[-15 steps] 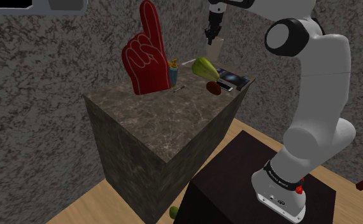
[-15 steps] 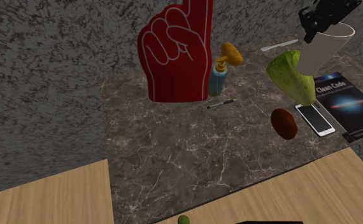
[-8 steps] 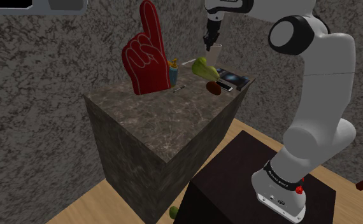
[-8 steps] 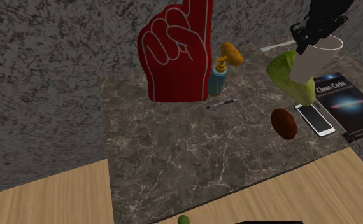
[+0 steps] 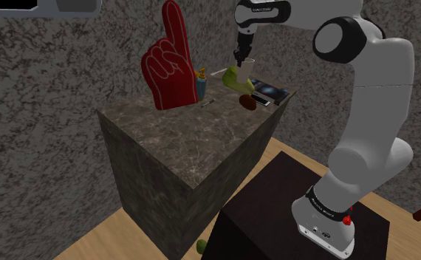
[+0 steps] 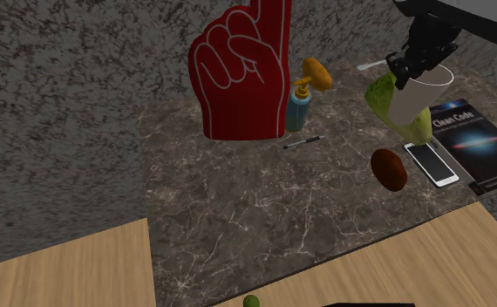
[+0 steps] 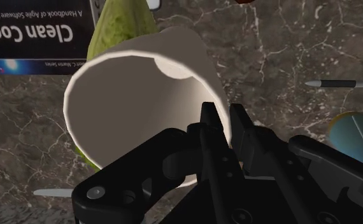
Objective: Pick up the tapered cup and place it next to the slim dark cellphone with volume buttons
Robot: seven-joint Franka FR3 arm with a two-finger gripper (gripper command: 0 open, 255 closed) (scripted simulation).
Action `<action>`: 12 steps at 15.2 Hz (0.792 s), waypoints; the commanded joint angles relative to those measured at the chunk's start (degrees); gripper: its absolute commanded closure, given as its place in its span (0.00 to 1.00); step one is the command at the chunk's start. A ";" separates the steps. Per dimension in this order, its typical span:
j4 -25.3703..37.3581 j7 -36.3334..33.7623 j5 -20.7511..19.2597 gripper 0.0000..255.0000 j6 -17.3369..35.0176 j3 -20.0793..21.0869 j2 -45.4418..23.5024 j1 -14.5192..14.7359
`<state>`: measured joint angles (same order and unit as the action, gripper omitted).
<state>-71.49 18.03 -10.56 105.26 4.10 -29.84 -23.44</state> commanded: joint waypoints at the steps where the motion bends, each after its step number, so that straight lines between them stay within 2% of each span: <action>1: -1.64 -0.18 -0.06 1.00 1.64 -0.03 0.03 -0.10; 12: -8.34 -1.39 -0.59 1.00 9.37 -0.17 -1.08 -0.30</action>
<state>-79.36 16.73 -10.91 113.96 4.31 -30.03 -23.44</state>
